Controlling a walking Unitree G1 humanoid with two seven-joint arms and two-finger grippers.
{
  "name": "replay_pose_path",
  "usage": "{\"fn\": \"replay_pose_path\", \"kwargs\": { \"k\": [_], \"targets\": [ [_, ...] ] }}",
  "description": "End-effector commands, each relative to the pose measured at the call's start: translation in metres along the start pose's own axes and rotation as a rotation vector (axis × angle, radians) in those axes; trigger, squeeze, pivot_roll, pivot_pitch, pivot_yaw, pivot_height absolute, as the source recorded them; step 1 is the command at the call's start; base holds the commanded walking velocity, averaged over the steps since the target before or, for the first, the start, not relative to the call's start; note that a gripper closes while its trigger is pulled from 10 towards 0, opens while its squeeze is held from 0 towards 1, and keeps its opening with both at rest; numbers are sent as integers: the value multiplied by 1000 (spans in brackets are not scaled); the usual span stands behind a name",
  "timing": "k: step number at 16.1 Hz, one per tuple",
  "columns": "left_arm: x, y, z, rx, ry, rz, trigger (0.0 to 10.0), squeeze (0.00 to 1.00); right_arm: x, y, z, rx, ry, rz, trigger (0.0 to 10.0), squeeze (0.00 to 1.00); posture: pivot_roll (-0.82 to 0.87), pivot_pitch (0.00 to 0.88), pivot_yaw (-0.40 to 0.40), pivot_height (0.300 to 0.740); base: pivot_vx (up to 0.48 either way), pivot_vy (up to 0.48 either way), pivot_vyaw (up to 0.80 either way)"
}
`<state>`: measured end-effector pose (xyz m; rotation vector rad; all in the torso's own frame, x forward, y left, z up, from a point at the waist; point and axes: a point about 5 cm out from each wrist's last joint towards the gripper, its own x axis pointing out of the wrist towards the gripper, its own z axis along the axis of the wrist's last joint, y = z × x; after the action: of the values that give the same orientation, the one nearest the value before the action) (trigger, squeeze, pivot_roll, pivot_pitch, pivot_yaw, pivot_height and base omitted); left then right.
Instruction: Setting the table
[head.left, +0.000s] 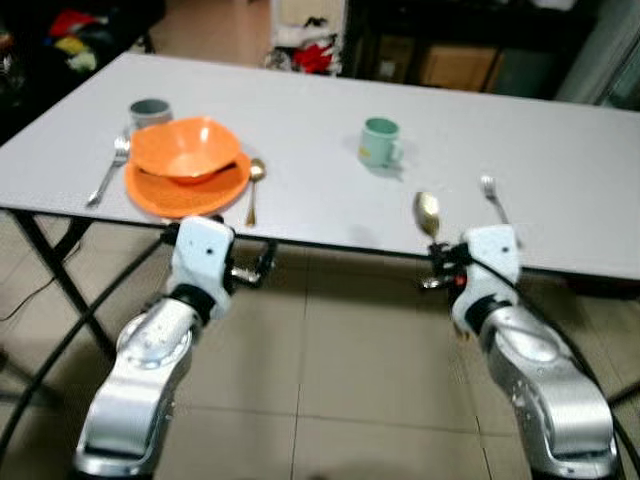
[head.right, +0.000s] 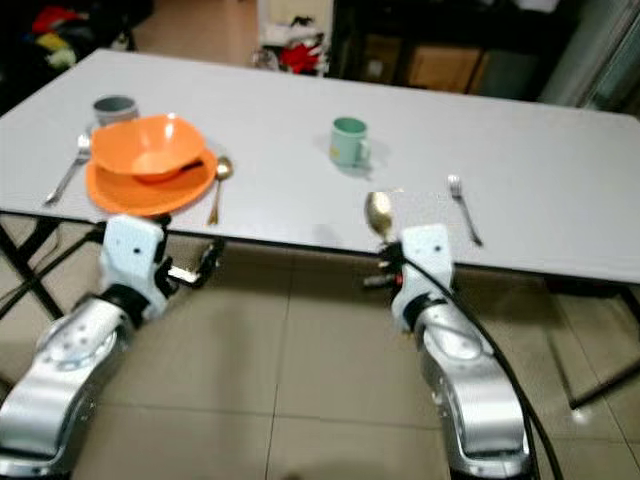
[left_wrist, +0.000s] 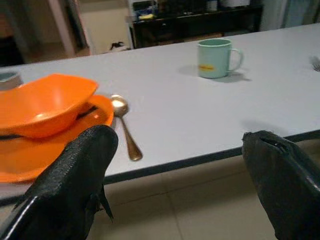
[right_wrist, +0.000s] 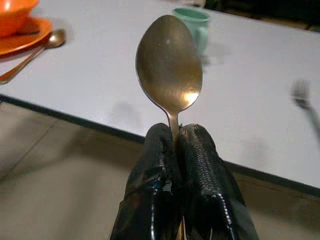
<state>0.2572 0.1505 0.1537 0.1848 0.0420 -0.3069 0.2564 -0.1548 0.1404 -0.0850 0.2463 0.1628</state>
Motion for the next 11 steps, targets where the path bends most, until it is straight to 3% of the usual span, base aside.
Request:
{"fn": "replay_pose_path", "kwargs": {
  "k": [1,11],
  "targets": [
    [-1,1,3,7,-6,-1,10000,51,1,0,1,-5,3,-4,10000,0,109,0,-47,740,289,0,800],
    [-2,6,3,14,1,3,10000,51,4,6,0,-17,-2,26,10000,0,120,0,-48,740,291,0,58]
  ]
}}
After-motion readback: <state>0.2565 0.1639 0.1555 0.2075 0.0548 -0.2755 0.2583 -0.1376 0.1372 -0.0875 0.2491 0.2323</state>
